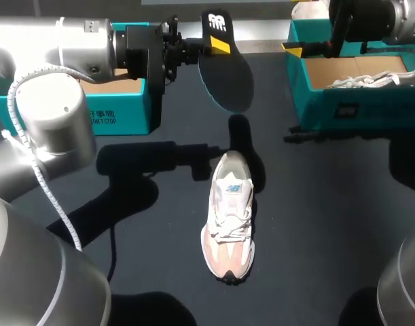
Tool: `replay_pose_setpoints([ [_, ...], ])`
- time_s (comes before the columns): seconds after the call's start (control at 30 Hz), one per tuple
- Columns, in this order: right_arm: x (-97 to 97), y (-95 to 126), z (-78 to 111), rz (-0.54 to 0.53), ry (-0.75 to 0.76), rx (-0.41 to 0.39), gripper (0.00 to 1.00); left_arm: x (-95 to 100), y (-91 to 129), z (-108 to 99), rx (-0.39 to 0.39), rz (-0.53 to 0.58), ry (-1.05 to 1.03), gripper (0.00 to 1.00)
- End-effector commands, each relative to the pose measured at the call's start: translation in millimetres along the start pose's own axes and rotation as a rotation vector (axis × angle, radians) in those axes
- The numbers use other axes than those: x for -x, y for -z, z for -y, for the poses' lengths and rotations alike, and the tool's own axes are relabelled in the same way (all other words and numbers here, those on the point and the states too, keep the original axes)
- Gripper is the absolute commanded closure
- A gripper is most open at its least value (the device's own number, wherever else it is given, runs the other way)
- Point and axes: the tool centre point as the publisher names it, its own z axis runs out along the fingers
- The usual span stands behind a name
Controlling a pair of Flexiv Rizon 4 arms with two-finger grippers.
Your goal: Take the shoe out of the shoebox, open the shoe tongue, remove and reinsert the insole, then place the shoe into the shoebox
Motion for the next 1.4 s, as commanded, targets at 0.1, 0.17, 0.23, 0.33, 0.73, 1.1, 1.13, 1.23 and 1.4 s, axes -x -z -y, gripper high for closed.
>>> replay_pose_setpoints([
  [0.1,-0.4,-0.7,0.6,0.003,-0.001,0.002,0.00,1.1,-4.3,-1.9,0.000,0.180,0.272,1.00],
  [0.17,-0.4,-0.7,0.6,0.003,-0.001,0.002,0.00,1.9,-9.4,2.2,-0.014,0.273,0.511,1.00],
  [0.23,-0.4,-0.7,0.6,0.003,-0.001,0.002,0.00,5.2,-13.3,7.4,-0.035,0.342,0.680,1.00],
  [0.33,-0.4,-0.7,0.6,0.003,-0.001,0.002,0.00,8.2,-16.9,14.7,-0.023,0.410,0.895,1.00],
  [0.73,-0.4,-0.7,0.6,0.003,-0.001,0.002,0.00,7.6,-9.3,30.2,-0.086,0.078,1.286,1.00],
  [1.1,-0.4,-0.7,0.6,0.003,-0.001,0.002,0.00,9.6,-7.2,42.4,-0.108,-0.045,1.384,1.00],
  [1.13,-0.4,-0.7,0.6,0.003,-0.001,0.002,0.00,9.6,-7.2,42.4,-0.108,-0.045,1.384,1.00],
  [1.23,-0.4,-0.7,0.6,0.003,-0.001,0.002,0.00,9.6,-7.2,42.4,-0.108,-0.045,1.384,1.00],
  [1.4,-0.4,-0.7,0.6,0.003,-0.001,0.002,0.00,9.6,-7.2,42.4,-0.108,-0.045,1.384,1.00],
])
